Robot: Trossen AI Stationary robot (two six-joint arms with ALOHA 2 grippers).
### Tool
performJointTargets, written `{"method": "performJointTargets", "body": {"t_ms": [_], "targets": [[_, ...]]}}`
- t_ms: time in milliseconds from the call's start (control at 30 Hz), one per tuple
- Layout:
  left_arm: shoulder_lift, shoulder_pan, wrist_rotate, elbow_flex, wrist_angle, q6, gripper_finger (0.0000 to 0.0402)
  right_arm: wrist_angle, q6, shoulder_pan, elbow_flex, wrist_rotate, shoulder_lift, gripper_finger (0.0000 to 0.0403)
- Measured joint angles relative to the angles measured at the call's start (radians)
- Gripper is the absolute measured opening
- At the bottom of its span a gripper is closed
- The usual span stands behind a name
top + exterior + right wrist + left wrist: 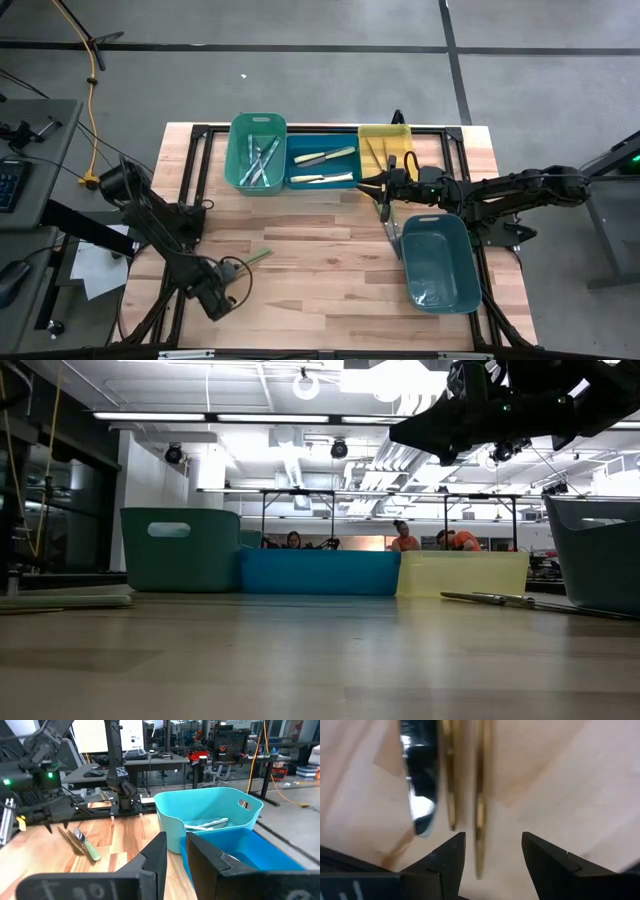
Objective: Sort silverware by color (type)
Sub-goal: Put the gold knife into the yellow bin
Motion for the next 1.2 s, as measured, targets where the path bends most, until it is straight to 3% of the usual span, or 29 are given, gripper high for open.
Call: {"method": "performJointTargets", "body": {"t_ms": [567, 700, 967, 1200], "targets": [[0.106, -0.001, 0.06, 0.006, 0.003, 0.025, 0.0185, -0.011, 0.007, 0.0, 0.0, 0.0, 0.0, 0.0067], [0.108, -0.001, 0.068, 0.005, 0.003, -0.001, 0.0149, -0.015, 0.007, 0.0, 0.0, 0.0, 0.0, 0.0067], [0.109, -0.002, 0.101, 0.003, -0.01, 0.022, 0.0017, -0.015, 0.007, 0.0, 0.0, 0.0, 0.0, 0.0067], [0.109, -0.002, 0.103, 0.002, 0.002, 0.061, 0.002, -0.015, 0.007, 0.0, 0.0, 0.0, 0.0, 0.0067]]}}
